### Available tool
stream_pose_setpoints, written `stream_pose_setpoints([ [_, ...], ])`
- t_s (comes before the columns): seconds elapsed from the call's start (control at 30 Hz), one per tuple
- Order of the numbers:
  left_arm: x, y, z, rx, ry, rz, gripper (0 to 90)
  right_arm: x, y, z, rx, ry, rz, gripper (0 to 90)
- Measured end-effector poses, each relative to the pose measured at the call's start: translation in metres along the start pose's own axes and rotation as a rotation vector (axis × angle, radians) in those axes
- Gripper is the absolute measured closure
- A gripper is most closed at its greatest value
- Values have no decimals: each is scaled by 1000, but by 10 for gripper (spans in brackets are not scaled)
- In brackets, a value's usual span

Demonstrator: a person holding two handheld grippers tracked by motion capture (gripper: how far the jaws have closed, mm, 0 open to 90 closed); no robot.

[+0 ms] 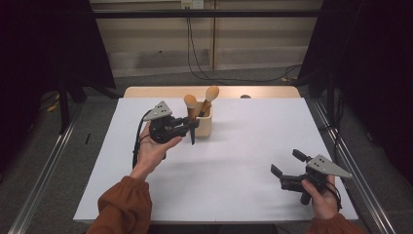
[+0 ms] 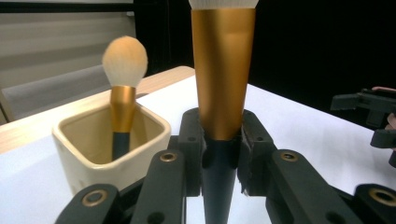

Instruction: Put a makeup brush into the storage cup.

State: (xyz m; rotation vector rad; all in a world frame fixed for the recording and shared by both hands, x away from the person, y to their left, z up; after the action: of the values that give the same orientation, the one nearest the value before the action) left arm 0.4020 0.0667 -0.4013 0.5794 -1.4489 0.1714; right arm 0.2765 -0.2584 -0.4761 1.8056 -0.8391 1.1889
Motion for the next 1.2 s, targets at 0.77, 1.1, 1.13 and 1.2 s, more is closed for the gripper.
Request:
stream_pose_setpoints([
  [0.77, 42, 0, -37, 70, 0, 19, 744, -5, 9, 2, 2, 26, -7, 0],
  [1.1, 54, -14, -51, 100, -1, 22, 744, -6, 9, 1, 11, 22, 0, 0],
  [1.13, 55, -16, -54, 108, -4, 25, 744, -6, 9, 1, 10, 26, 1, 0],
  [1.2, 57, -19, -58, 114, 2, 37, 744, -6, 9, 1, 14, 25, 2, 0],
])
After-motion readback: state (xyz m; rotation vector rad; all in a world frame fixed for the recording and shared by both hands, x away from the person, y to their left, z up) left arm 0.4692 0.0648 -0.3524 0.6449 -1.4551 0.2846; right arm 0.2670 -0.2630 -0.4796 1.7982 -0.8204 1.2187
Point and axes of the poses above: each handheld gripper's, and its own axes: y roughly backward along the jaws, x roughly out of its top, z roughly to its right, the point moved 7 cm from there along -y, roughly forward along the jaws, and after that the axes turned 9 degrees about -y, right-handed, at the moved point
